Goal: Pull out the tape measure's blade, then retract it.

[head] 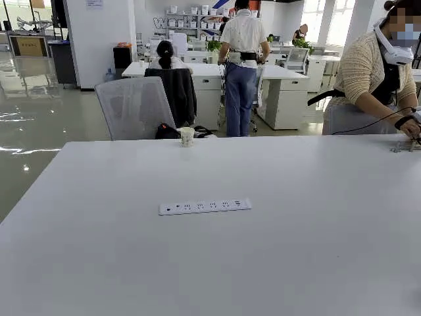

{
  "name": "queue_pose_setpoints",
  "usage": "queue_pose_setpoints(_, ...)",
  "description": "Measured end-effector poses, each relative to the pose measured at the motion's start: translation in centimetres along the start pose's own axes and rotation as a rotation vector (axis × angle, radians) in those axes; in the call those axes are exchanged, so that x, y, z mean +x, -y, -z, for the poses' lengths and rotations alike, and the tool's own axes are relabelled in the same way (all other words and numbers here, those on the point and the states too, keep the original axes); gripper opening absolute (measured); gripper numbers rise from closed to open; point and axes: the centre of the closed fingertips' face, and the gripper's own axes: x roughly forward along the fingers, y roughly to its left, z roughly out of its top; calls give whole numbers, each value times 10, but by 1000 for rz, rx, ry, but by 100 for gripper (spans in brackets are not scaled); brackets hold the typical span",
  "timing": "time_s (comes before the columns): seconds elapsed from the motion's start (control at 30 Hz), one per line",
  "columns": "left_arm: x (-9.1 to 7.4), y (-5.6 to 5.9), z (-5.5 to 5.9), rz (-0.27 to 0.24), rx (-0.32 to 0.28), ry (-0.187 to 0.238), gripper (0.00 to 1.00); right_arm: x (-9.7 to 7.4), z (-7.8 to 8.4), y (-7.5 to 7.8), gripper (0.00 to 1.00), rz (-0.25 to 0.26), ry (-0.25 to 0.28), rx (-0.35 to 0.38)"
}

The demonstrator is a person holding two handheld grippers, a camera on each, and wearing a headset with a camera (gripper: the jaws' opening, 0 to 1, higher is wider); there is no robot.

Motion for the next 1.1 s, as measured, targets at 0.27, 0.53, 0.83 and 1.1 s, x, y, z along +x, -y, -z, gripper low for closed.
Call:
queue_pose_setpoints(0.27,10,16,-13,-11,36,2,99,1,-17,1,99,-12,-4,-14)
queue_pose_setpoints(0.53,16,22,-26,-26,27,9,99,7,-31,4,99,-20,-19,-48)
queue_pose_setpoints(0.83,25,17,-35,-79,-36,3,99,16,-54,7,99,-53,-13,-141)
queue_pose_setpoints(1.1,29,11,-39,-131,-123,6,99,27,-66,7,99,-84,-37,-181)
